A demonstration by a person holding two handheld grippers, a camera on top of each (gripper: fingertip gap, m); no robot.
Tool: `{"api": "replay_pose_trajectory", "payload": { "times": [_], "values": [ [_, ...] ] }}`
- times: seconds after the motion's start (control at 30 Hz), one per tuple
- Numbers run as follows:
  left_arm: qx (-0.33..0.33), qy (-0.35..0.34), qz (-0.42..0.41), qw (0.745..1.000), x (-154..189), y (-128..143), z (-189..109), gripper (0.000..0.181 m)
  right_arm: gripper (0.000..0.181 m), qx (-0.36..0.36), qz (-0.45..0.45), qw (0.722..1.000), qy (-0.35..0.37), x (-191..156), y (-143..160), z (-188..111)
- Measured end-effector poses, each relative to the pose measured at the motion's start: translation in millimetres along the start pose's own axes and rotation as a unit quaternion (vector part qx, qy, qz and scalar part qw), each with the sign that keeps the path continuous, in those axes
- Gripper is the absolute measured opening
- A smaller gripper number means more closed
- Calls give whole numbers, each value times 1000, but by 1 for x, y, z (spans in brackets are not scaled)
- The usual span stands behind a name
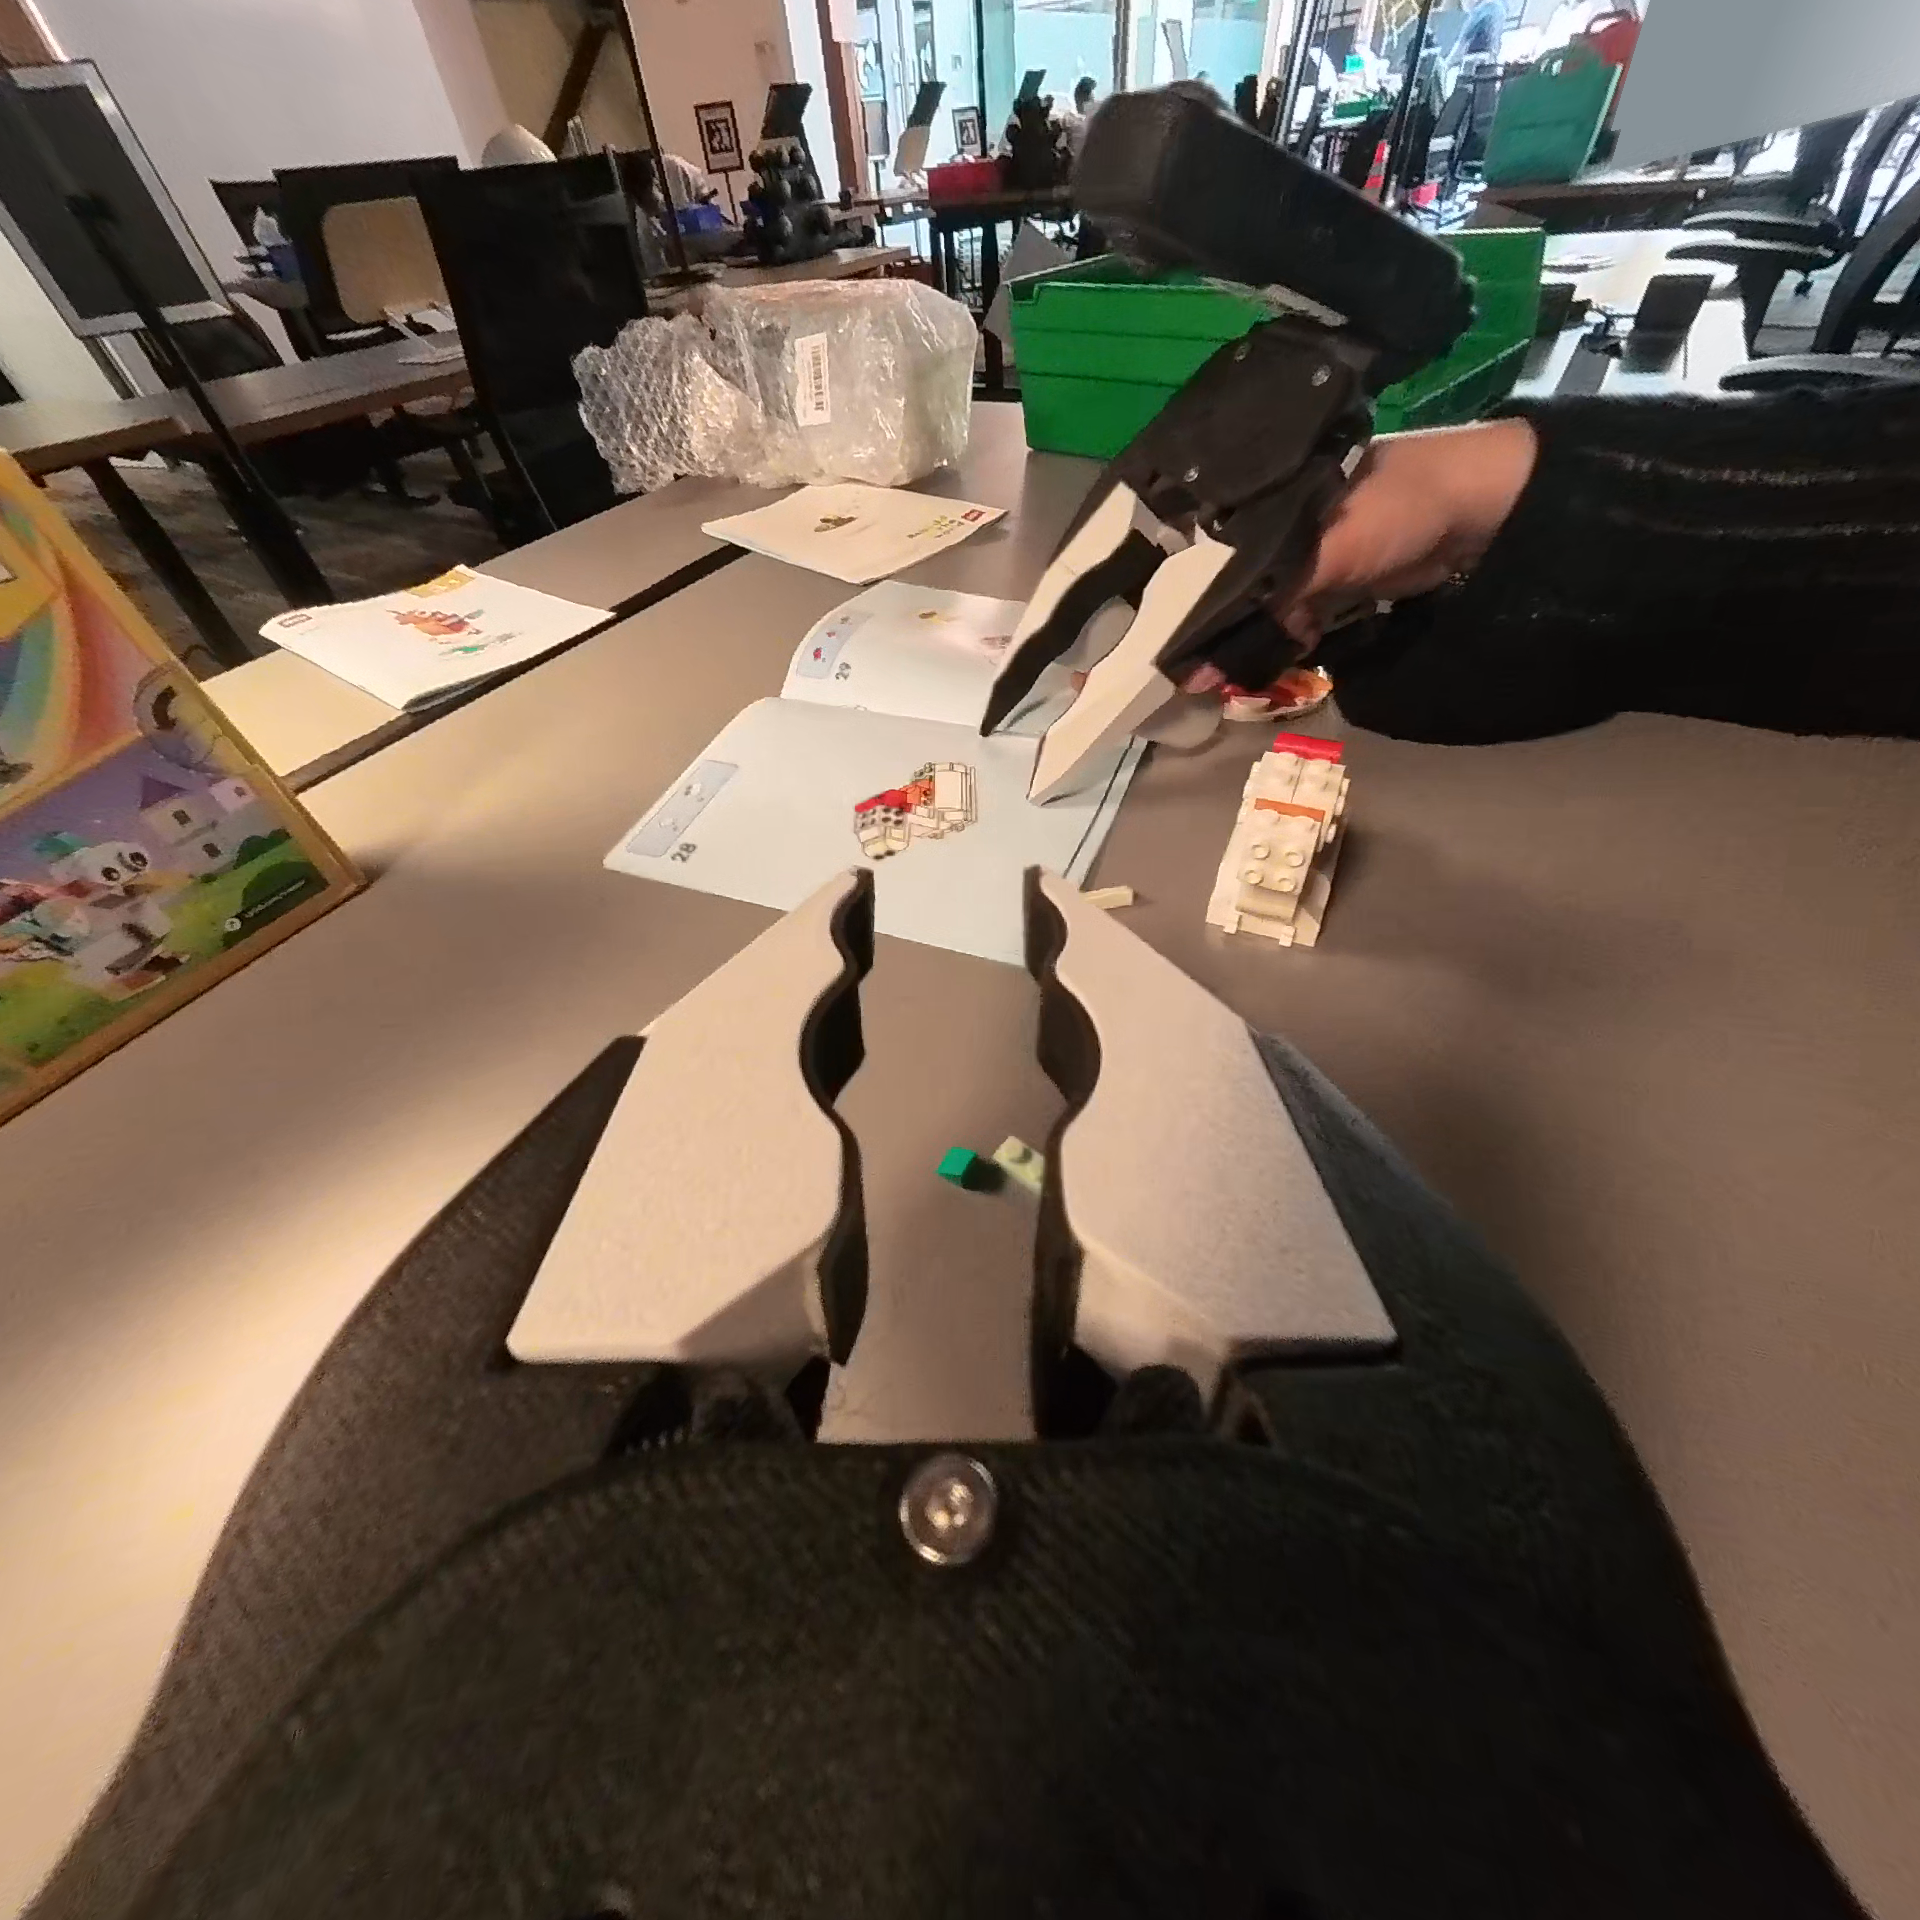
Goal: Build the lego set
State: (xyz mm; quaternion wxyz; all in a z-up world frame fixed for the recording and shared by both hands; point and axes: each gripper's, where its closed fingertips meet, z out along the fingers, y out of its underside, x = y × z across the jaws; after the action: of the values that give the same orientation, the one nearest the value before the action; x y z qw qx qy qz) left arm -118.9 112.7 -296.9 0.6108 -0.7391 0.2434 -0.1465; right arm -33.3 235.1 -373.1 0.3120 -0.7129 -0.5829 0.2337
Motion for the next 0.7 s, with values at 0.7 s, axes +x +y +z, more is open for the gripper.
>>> {"api": "replay_pose_trajectory", "payload": {
  "times": [0.7],
  "values": [
    [6,139,21,990,62,-2,0,29,36,99,-207,947,-224,-105,20,-54]
  ]
}}
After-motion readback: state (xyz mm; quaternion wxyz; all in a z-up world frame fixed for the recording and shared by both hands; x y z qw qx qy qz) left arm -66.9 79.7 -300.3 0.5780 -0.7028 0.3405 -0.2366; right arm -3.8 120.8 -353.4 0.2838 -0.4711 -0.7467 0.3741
